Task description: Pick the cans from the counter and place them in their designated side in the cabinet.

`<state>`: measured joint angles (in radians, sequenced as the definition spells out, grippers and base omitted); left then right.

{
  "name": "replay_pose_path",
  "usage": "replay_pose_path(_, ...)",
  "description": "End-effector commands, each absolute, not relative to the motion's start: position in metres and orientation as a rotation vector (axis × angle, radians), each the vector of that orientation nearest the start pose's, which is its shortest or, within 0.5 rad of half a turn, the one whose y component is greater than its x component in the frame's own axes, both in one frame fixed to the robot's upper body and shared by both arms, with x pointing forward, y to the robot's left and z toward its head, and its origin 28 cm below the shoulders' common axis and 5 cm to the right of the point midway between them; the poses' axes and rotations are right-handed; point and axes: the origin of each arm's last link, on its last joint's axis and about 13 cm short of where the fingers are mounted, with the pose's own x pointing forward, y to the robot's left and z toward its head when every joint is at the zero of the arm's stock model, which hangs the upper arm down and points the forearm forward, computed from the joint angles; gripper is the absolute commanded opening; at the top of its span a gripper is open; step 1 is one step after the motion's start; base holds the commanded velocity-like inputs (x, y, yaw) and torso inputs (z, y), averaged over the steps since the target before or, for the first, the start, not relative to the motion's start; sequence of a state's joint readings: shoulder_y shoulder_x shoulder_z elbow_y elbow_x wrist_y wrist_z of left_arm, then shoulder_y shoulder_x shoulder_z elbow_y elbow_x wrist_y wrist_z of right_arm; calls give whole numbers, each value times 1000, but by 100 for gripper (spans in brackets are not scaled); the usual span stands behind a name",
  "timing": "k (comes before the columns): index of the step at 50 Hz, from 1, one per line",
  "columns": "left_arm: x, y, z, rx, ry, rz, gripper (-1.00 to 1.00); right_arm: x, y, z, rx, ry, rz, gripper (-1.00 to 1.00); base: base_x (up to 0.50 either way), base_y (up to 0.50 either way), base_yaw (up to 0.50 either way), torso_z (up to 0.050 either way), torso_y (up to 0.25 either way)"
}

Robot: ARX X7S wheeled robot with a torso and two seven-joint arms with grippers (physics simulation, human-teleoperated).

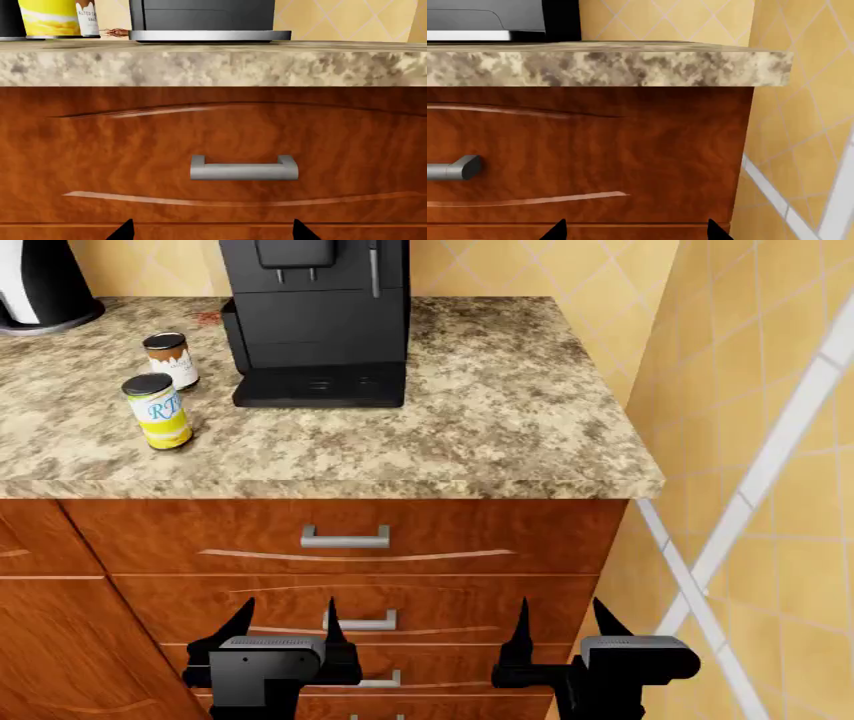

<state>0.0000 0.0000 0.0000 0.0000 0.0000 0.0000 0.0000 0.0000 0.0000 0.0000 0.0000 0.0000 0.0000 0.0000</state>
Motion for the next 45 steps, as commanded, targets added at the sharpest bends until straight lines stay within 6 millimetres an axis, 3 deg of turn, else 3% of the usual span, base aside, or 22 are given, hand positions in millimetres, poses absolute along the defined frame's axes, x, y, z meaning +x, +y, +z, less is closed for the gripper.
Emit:
replay_pose_path(1,210,205,13,0,2,-3,100,211,-96,13,0,-1,0,100,0,0,0,0,0)
replay_pose_path(7,209,204,21,-4,-7,-12,100,212,-95,18,-6,-13,11,100,0,0,0,0,0)
replay_pose_path(11,208,205,36,1,-34,-12,100,215,-95,33,-18,-36,21,100,0,0,0,0,0)
replay_pose_path(21,212,217,108,9,-132,-11,100,223,-97,91,2,-84,88,100,0,0,0,0,0)
replay_pose_path(29,214,230,152,18,-182,-7,100,227,-98,136,-56,-155,171,100,80,141,0,0,0)
replay_pose_path(45,200,240,190,42,-252,-5,100,219,-102,165,-53,-268,225,100,203,499,0,0,0)
